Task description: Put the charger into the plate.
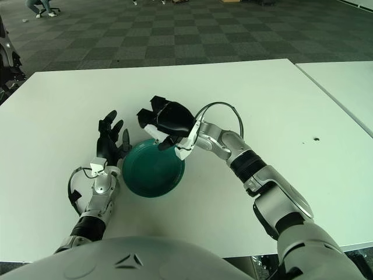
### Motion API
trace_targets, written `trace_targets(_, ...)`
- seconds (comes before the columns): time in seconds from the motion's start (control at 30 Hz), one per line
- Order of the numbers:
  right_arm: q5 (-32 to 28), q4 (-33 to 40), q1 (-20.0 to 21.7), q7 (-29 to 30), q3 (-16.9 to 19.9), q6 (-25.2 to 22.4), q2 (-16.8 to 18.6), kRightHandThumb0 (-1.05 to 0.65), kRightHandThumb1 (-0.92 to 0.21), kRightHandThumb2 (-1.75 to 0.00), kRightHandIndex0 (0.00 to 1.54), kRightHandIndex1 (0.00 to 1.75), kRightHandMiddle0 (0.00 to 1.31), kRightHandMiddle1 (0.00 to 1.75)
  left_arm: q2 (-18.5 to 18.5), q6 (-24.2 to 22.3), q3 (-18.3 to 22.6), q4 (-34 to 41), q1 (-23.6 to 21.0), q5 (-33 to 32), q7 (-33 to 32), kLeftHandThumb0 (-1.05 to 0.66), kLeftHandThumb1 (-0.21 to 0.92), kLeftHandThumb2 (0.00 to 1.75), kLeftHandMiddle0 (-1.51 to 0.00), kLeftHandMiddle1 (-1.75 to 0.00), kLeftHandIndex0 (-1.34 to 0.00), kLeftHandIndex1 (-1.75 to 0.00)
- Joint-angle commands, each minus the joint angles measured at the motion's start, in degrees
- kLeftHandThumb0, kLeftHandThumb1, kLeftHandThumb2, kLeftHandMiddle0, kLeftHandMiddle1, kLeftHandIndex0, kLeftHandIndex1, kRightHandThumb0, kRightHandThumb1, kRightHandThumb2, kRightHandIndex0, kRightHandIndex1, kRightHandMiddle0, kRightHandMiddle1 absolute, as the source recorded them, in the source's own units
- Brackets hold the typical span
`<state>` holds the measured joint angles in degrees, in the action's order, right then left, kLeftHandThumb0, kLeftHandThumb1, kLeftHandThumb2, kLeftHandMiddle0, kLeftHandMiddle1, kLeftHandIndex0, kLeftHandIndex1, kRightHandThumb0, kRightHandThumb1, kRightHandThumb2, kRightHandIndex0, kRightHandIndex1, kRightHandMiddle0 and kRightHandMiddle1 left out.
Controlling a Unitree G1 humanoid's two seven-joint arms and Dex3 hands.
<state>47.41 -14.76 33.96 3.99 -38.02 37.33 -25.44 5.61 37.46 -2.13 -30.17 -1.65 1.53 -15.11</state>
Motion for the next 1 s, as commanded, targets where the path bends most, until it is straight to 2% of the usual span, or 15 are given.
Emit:
trace_targets(0.0,-5.9,11.9,-4.7,-12.7,-1.1,-1.6,-1.7,-0.46,-0.36,-1.26,1.17,1.75,0.58,1.75,-2.1,5.1,-0.3,-15.3,9.6,4.7,-1.1,-0.80,0.92,0.77,-0.16,-0.50,0.00,-0.96)
trace_targets(0.1,-7.2,12.9,-6.2,-14.5,-1.9,-0.1,-1.1,-0.45,-0.42,-1.19,1.17,1.75,0.53,1.75,-2.0,5.5,-0.4,-15.2,9.8,3.8,0.0,-0.79,0.92,0.76,-0.16,-0.50,0.00,-0.90)
trace_targets(0.23,-6.6,11.6,-5.0,-16.2,-2.7,3.2,-0.9,-0.42,-0.51,-1.07,1.18,1.75,0.46,1.75,-1.7,5.8,-0.4,-15.0,9.9,2.9,1.0,-0.77,0.92,0.75,-0.15,-0.49,0.00,-0.89)
trace_targets(0.43,2.7,4.3,-4.4,-10.7,-5.0,6.6,0.4,-0.40,-0.61,-0.94,1.19,1.75,0.39,1.75,-1.0,6.0,-0.4,-14.9,9.8,2.4,1.6,-0.73,0.92,0.70,-0.16,-0.48,0.00,-0.89)
trace_targets(0.63,5.1,3.8,-5.3,-10.7,-5.6,6.1,1.6,-0.39,-0.65,-0.89,1.20,1.75,0.36,1.75,-0.5,6.3,-0.8,-14.3,9.7,4.4,-0.8,-0.71,0.92,0.66,-0.19,-0.41,0.00,-0.76)
trace_targets(0.73,7.8,2.4,-5.5,-8.5,-7.0,6.8,2.7,-0.39,-0.66,-0.88,1.21,1.75,0.36,1.75,-0.3,6.2,-1.3,-13.5,9.9,5.6,-2.2,-0.71,0.92,0.66,-0.21,-0.37,0.00,-0.71)
trace_targets(0.87,12.6,-1.2,-4.6,-2.9,-9.2,7.8,3.7,-0.39,-0.66,-0.88,1.18,1.75,0.36,1.75,-0.2,5.4,-2.0,-12.3,10.2,8.0,-5.1,-0.71,0.92,0.64,-0.23,-0.35,0.00,-0.72)
trace_targets(0.97,14.2,-3.4,-3.8,0.6,-9.5,8.3,4.1,-0.39,-0.65,-0.89,1.15,1.75,0.36,1.75,-0.2,4.8,-2.3,-11.7,10.3,9.3,-6.9,-0.72,0.92,0.63,-0.24,-0.34,0.00,-0.73)
